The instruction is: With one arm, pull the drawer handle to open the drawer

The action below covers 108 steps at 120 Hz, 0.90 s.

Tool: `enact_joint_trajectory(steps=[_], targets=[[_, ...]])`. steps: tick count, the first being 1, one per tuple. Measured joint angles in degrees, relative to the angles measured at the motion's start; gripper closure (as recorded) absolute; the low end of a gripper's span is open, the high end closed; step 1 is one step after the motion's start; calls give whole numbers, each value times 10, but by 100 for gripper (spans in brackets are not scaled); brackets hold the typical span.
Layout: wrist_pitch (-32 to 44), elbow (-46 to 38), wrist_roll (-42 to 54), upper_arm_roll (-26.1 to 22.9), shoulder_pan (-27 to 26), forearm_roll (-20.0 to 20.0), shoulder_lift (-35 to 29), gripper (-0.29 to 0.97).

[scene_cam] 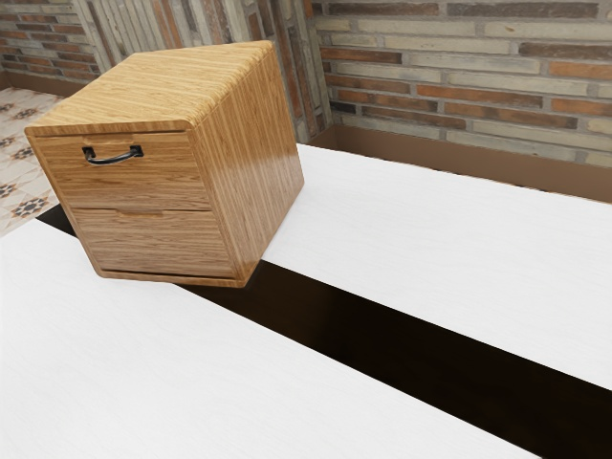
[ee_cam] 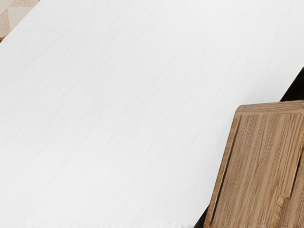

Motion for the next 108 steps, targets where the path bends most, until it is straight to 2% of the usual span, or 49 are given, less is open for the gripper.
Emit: enact_joint_trajectory(steps=[14,24,38,48,59,72,83,96,102,108], targets=[[48,-6,-20,-37,18,-18,28,5],[74,22,-32,-58,18,-6,79,5],[102,37,-43,-64,21,10,105,6],[131,28,-41,-65,19,13,102,6],[162,-6,-34,-69,36,2,70,7],[184,-22,-26,-123,82,-11,53,8],[195,-52,-14,-201,198,-61,-36,8],[204,-83,14,-251,291,-150,-127,9],[207,-87,32,-279,324,-186,-143,9],[207,-78,50,-321,363,-209,-133,10]])
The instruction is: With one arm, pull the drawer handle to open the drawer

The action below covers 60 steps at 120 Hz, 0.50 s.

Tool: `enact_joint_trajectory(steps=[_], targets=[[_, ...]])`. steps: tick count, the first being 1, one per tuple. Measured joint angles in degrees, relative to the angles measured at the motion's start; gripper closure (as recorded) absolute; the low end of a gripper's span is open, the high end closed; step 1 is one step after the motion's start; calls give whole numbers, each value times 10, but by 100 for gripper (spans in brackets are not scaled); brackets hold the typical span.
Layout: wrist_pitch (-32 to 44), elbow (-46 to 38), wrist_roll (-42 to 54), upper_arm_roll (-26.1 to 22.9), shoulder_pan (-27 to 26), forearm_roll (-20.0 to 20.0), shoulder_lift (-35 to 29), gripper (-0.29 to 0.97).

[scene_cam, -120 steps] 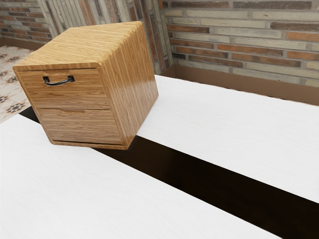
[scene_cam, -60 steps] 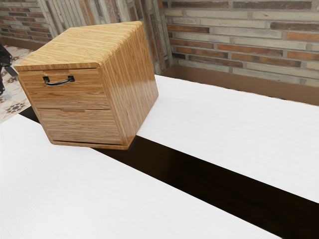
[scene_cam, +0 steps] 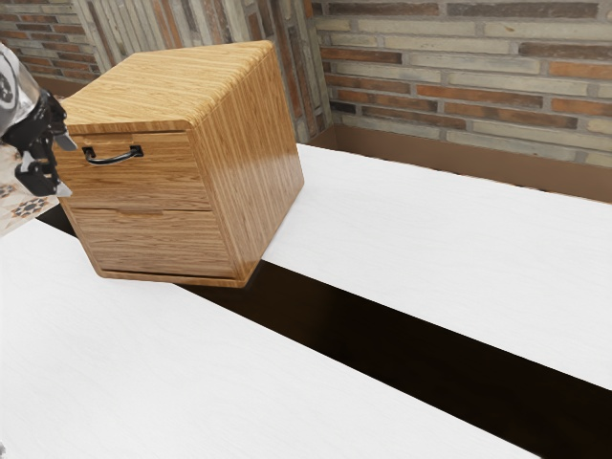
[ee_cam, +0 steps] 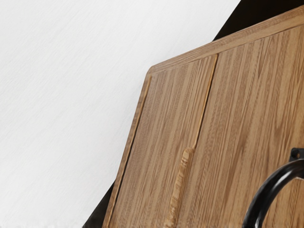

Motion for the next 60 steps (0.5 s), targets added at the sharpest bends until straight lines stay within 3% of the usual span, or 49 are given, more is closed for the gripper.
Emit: enact_joint_trajectory(steps=[14,60], targets=[[-2,10,39,-40,44,-27,8,10],[20,9,156,-47,58,-12,20,14]])
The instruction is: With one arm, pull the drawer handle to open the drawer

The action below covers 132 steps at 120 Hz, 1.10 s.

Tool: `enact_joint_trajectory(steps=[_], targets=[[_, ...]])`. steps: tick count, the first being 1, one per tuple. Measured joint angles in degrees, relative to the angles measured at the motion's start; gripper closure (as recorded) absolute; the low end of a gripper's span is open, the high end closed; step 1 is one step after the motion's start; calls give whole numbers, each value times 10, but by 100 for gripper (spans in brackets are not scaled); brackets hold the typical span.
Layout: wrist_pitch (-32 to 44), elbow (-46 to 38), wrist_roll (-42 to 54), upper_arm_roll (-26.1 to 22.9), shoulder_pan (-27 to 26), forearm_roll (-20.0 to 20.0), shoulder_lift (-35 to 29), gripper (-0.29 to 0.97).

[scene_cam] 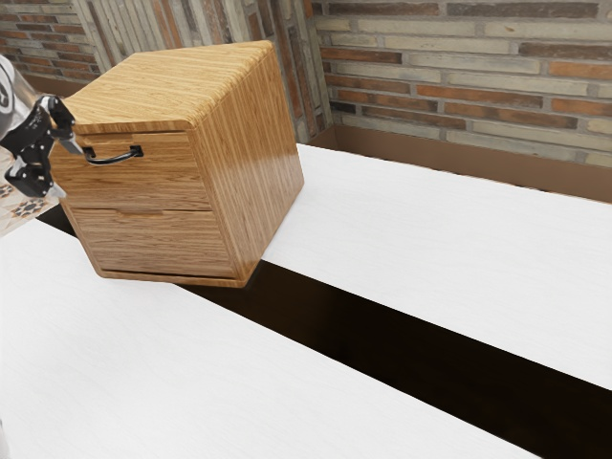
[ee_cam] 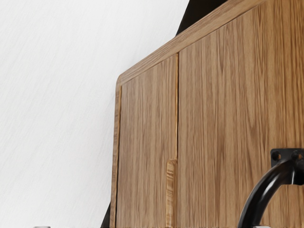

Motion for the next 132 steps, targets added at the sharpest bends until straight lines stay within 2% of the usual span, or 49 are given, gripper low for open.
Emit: enact_joint_trajectory(steps=[51,116,132], targets=[[34,-31,58,-5,6,-84,17,19],[53,-21,90,-19,19,-98,24,22],[62,-21,96,-20,19,-128,23,22]])
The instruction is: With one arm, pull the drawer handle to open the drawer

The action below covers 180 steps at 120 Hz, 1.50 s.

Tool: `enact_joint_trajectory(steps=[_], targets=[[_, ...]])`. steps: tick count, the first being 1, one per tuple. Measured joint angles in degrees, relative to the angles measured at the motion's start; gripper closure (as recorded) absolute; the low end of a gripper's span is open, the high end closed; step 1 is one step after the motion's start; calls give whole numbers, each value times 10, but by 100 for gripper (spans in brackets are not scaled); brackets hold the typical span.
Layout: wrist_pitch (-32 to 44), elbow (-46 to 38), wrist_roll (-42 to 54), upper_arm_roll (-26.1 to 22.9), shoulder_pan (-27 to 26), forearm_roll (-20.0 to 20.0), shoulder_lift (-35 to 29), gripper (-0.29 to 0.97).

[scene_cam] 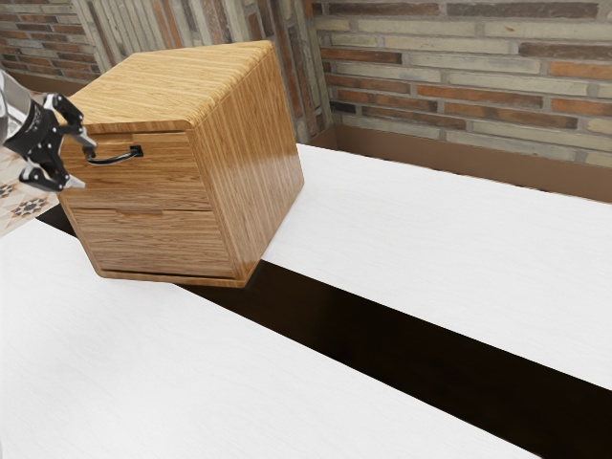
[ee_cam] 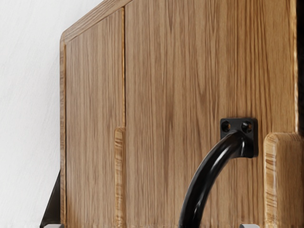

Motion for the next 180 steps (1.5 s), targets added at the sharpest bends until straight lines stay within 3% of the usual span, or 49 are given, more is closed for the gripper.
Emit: enact_joint_trajectory(steps=[50,180], targets=[[7,-21,11,0,7,-47,0,26],[7,-24,24,-8,4,-65,-7,40]])
